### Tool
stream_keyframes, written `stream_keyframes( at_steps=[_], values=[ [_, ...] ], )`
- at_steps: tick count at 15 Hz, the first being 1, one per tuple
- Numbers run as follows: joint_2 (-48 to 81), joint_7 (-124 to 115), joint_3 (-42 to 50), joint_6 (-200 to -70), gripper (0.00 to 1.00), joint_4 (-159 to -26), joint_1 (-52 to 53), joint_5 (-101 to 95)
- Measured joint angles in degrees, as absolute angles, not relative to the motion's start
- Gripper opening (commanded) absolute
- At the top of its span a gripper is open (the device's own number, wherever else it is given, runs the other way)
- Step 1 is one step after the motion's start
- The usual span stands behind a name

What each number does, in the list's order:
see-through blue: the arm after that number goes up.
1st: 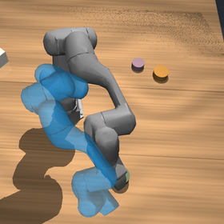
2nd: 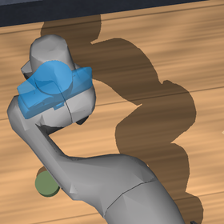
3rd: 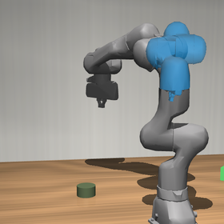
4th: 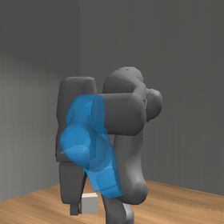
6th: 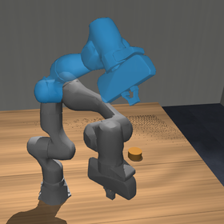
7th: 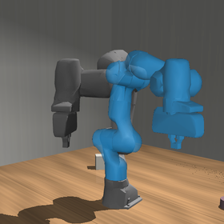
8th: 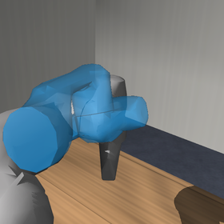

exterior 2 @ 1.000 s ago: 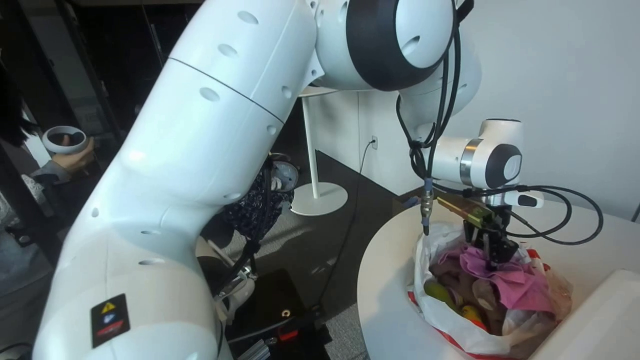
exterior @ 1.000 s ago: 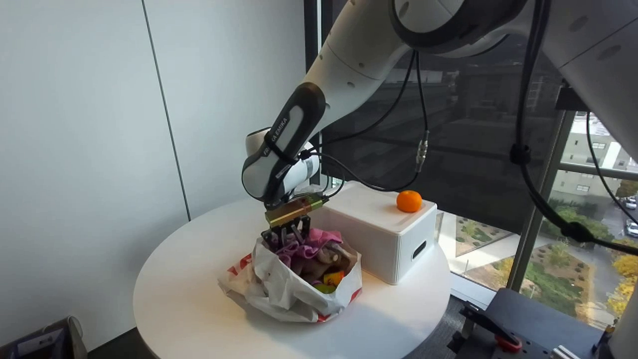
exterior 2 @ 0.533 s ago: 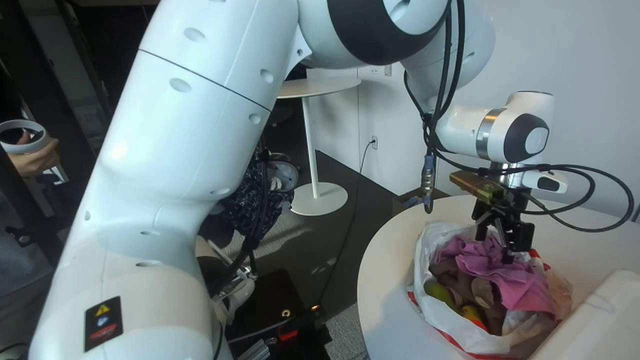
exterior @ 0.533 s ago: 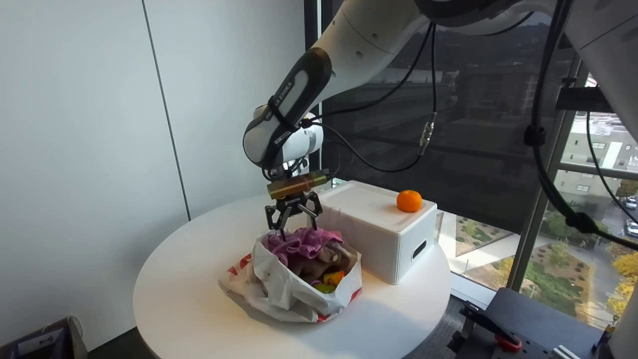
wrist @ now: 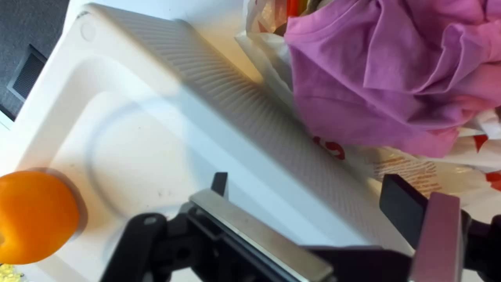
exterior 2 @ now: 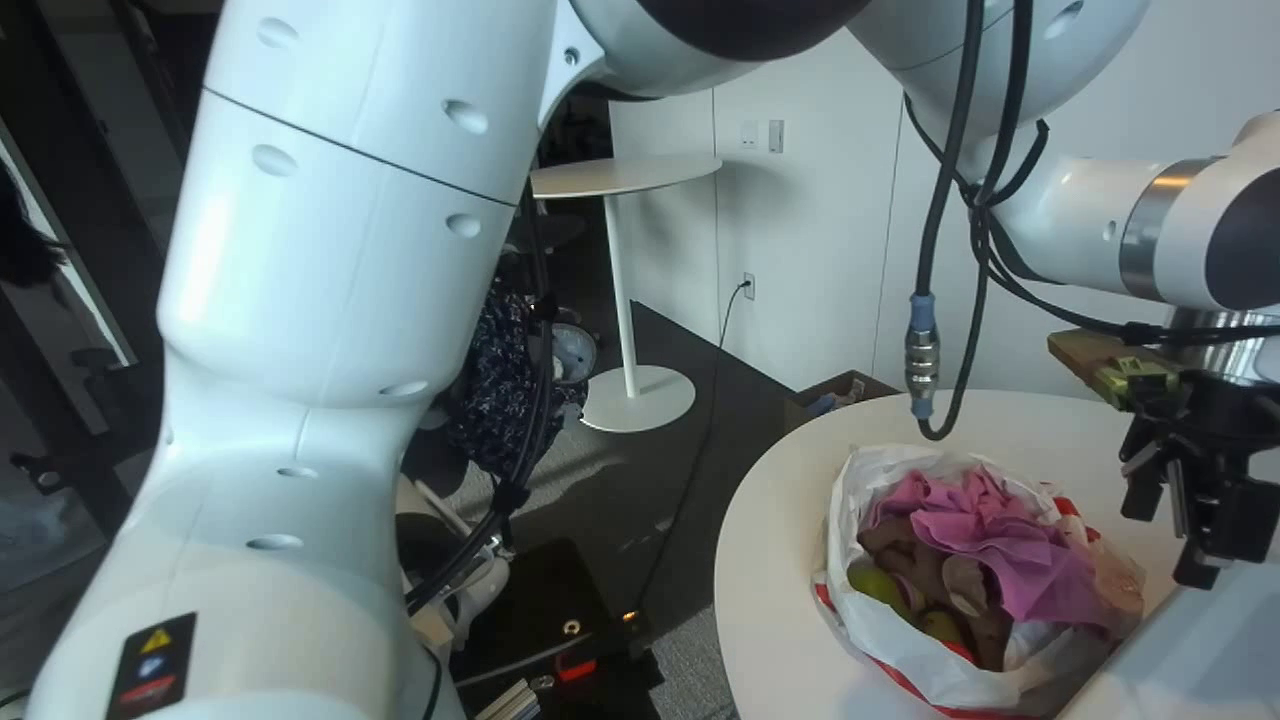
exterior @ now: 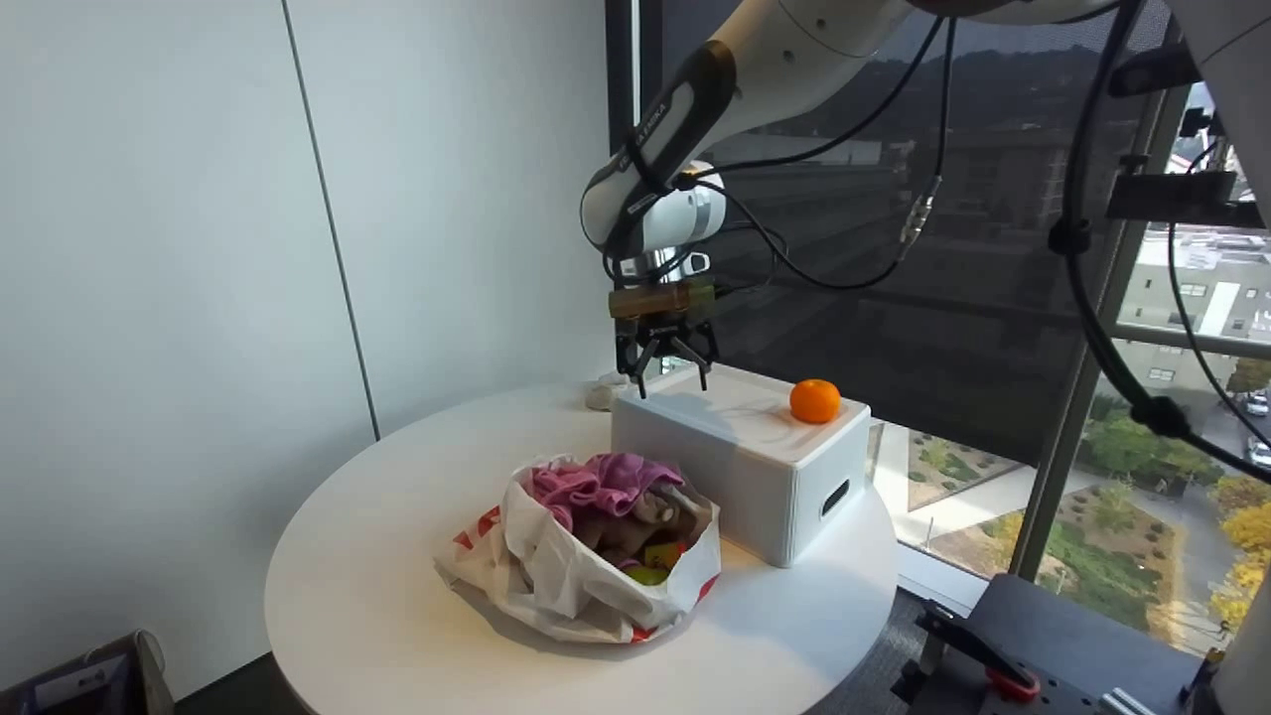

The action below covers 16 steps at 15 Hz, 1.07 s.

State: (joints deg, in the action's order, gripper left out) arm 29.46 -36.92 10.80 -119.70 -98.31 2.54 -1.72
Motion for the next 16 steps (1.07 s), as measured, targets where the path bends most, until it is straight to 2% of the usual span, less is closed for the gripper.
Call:
stream_keyframes(
  at_steps=[7,16],
  values=[
    [27.31,-45.86,14.96,-120.95,1.0,-100.87,-4.81,0.65],
    [22.65,-61.96,17.14,-125.22,1.0,-109.29,-6.52,0.85]
  ],
)
